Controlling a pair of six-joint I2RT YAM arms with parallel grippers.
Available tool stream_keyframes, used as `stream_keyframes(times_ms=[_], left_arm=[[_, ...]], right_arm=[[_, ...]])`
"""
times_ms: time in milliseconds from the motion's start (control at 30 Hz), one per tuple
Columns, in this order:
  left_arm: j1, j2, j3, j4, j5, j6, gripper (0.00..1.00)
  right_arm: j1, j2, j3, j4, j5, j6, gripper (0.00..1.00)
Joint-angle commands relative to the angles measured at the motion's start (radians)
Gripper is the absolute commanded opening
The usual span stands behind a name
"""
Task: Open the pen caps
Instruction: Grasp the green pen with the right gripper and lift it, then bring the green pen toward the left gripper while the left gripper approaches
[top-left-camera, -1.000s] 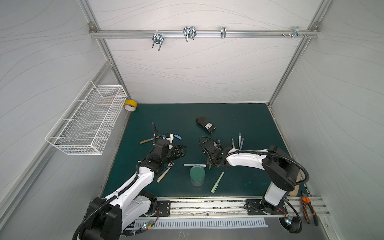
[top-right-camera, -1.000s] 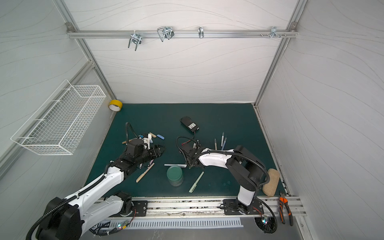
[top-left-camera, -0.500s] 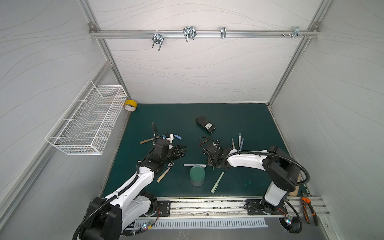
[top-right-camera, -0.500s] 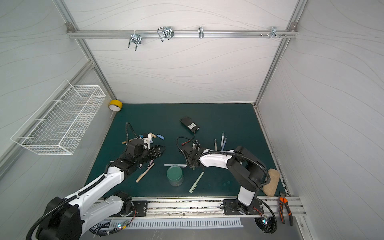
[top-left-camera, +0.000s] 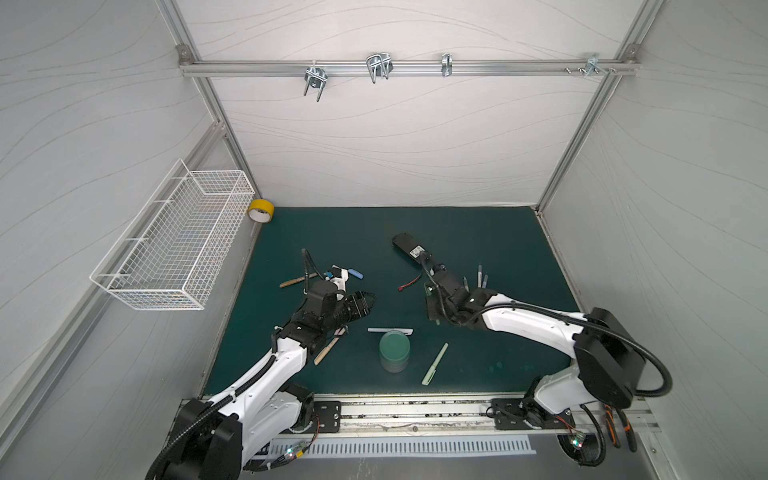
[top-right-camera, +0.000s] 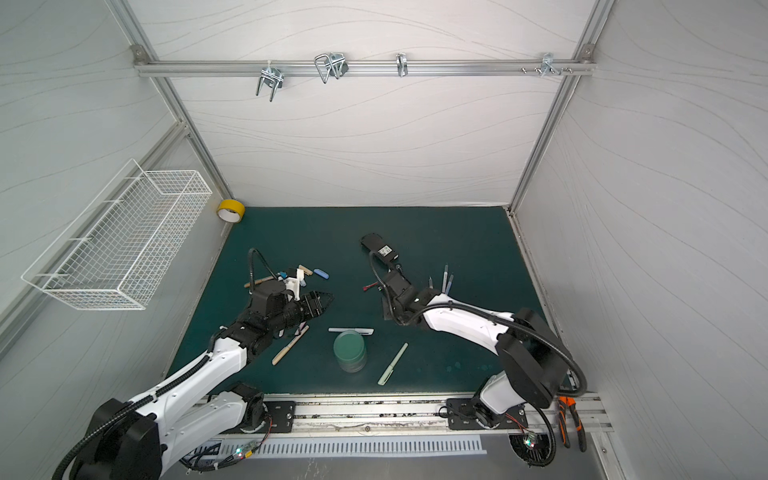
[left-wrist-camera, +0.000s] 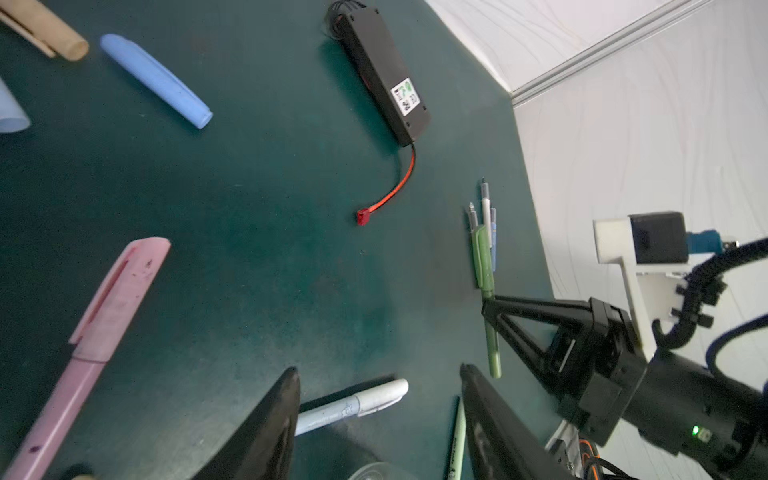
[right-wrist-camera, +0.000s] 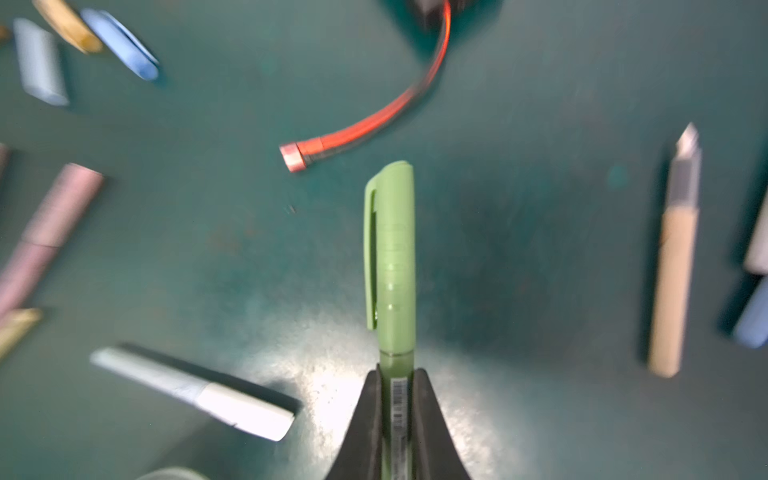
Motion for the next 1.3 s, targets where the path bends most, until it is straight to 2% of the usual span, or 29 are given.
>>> stream_keyframes(times_ms=[0, 133, 300, 500, 667, 1100, 1200, 1267], left_arm=[[-0.005, -0.063, -0.021, 0.17, 0.084, -0.022, 0.62], [-0.009, -0.12, -0.065, 0.305, 0.146, -0.037, 0.62], [-0.037, -0.161, -0.088, 0.42, 0.195, -0.027, 0.62], [-0.081, -0.174, -0.1, 0.484, 0.218, -0.003, 0.63], [-0.103, -0.15, -0.105, 0.561, 0.263, -0.016, 0.63], [-0.145, -0.09, -0.083, 0.593, 0.315, 0.004, 0.57], [-0.149, -0.08, -0.084, 0.601, 0.319, 0.009, 0.57], [-0.15, -0.086, -0.083, 0.589, 0.309, 0.016, 0.57]], right_arm=[[-0.041, -0.106, -0.032, 0.09, -0.178, -0.195, 0.0], [-0.053, -0.254, -0.114, 0.199, -0.324, -0.314, 0.03], [-0.075, -0.423, -0.277, 0.377, -0.492, -0.32, 0.02], [-0.073, -0.513, -0.35, 0.456, -0.565, -0.339, 0.02], [-0.071, -0.513, -0.372, 0.504, -0.621, -0.356, 0.02], [-0.012, -0.485, -0.384, 0.576, -0.618, -0.377, 0.01], [-0.001, -0.469, -0.37, 0.573, -0.594, -0.375, 0.01], [0.003, -0.452, -0.315, 0.506, -0.545, -0.363, 0.0]])
